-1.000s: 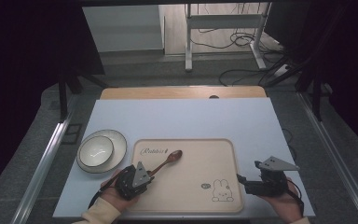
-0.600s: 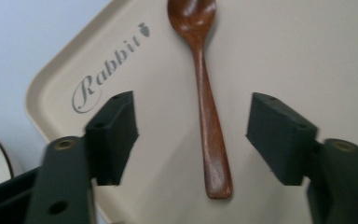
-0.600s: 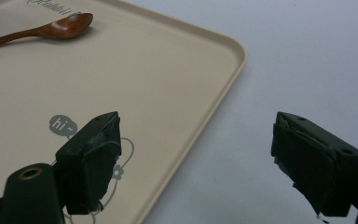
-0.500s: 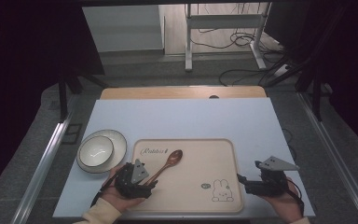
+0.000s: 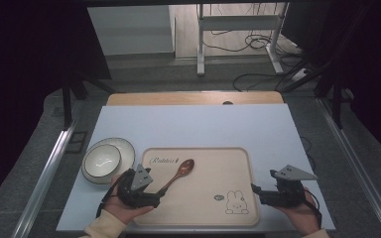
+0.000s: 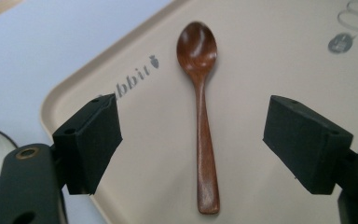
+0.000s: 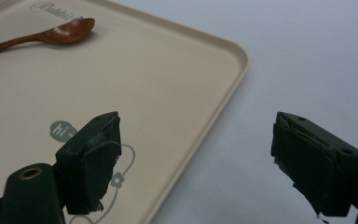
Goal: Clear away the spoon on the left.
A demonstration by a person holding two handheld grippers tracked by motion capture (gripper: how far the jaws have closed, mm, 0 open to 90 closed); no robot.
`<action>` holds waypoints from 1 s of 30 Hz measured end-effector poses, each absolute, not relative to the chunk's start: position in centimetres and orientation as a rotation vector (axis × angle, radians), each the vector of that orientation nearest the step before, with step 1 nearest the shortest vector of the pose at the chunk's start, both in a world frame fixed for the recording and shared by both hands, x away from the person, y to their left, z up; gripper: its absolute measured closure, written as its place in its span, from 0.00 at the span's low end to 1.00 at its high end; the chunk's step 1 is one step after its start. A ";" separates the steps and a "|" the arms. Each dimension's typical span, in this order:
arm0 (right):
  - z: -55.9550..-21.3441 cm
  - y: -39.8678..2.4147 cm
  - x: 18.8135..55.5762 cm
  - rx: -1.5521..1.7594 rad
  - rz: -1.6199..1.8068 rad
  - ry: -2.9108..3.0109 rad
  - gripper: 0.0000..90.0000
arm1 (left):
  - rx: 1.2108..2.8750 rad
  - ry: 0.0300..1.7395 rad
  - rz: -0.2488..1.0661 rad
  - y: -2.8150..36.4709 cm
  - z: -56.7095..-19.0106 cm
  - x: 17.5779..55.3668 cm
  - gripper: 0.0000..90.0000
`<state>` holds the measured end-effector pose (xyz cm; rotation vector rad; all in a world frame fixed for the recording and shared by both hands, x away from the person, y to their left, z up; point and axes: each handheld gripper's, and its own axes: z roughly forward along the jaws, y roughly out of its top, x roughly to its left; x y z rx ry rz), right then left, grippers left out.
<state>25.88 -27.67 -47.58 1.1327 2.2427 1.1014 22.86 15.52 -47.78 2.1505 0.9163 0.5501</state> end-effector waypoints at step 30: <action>-47.7 -26.8 25.8 1.077 1.099 2.256 0.18 | 1.910 1.072 0.627 23.1 -43.6 20.5 0.23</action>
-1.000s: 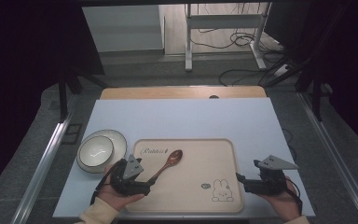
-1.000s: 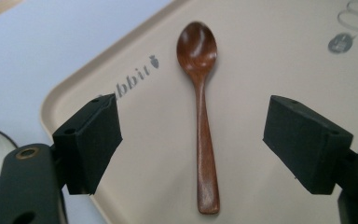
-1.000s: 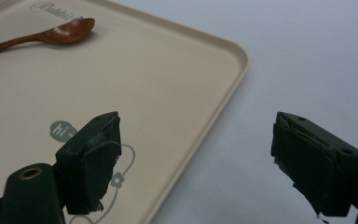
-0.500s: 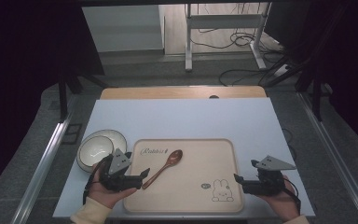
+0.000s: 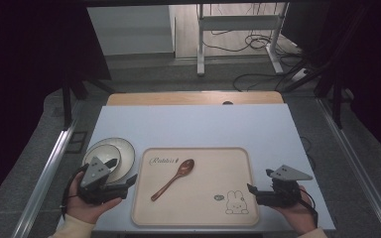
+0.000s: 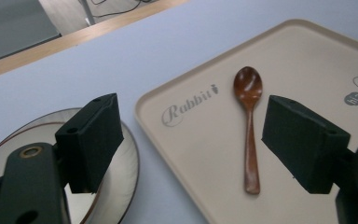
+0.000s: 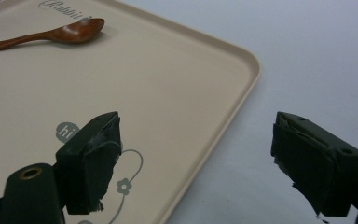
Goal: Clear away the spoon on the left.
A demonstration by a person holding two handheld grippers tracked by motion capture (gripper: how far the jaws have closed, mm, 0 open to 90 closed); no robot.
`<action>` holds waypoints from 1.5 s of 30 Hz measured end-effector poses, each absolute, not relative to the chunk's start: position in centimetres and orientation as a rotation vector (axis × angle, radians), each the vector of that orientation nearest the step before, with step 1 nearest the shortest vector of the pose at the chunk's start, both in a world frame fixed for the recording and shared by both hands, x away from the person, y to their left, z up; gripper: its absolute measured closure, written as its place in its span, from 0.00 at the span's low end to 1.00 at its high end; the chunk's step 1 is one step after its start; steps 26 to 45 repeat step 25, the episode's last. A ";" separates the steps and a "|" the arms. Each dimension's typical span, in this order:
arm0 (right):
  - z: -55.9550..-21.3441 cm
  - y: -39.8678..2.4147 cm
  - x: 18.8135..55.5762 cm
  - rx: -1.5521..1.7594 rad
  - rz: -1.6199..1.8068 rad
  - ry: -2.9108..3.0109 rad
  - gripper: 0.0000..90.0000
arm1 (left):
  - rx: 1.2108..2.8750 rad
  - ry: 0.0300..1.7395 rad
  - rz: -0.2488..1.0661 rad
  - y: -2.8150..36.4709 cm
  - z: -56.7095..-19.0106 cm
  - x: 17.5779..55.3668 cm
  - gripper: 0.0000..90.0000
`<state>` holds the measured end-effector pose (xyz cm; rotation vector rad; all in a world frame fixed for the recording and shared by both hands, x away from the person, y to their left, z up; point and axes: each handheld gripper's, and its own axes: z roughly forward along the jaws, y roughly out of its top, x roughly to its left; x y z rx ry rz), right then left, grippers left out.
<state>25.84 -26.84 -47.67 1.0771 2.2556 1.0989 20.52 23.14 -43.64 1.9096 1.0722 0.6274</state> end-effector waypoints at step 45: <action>-47.6 -28.2 25.7 1.120 1.125 2.204 0.18 | 1.919 1.109 0.572 23.7 -44.9 20.6 0.23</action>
